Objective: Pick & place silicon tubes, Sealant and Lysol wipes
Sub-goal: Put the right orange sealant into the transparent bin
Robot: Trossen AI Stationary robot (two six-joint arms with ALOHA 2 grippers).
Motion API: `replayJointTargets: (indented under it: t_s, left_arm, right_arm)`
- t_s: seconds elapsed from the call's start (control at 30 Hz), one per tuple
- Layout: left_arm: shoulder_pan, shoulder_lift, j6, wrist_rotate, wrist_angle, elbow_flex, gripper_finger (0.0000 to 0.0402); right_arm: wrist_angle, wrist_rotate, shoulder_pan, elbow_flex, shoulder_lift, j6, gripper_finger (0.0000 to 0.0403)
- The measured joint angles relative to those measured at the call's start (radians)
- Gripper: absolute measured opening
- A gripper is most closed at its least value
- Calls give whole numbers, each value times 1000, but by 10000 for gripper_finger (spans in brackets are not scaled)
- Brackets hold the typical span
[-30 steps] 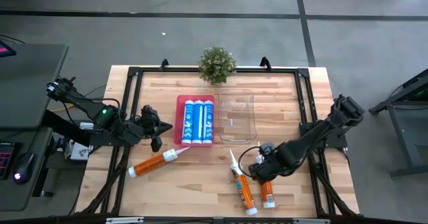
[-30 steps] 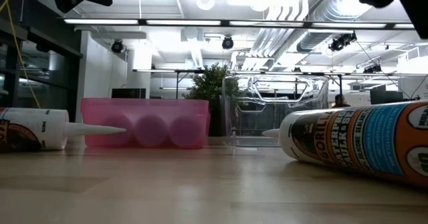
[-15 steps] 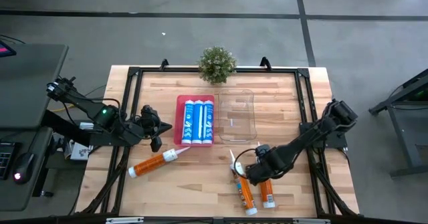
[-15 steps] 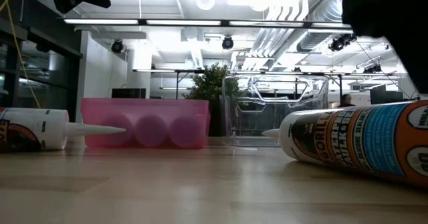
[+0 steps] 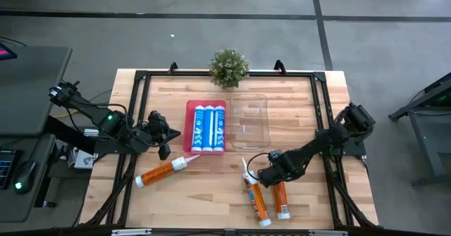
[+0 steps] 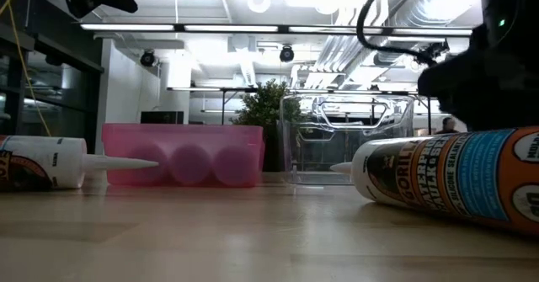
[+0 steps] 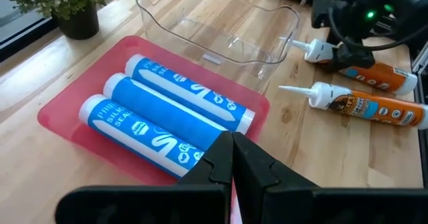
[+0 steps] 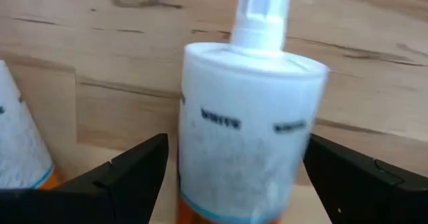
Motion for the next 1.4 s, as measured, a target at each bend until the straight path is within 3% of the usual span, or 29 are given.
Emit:
replayJointTargets:
  t_s: [0.23,0.67,0.8,1.07,1.4]
  left_arm:
    - [0,0,-12,0,-6,0,0]
    - [2,0,-16,-2,-5,0,0]
    - [2,0,-16,-4,-5,0,0]
    - [2,0,-16,-4,-5,0,0]
    - [2,0,-23,-4,-4,0,0]
  right_arm:
    - [147,-32,-6,-100,-10,4,334]
    - [156,-45,-24,-116,-9,-19,330]
    - [152,-42,-25,-118,-9,-19,305]
    - [130,-38,-25,-118,-9,-40,210]
    - [139,-41,-21,-119,-12,-122,210]
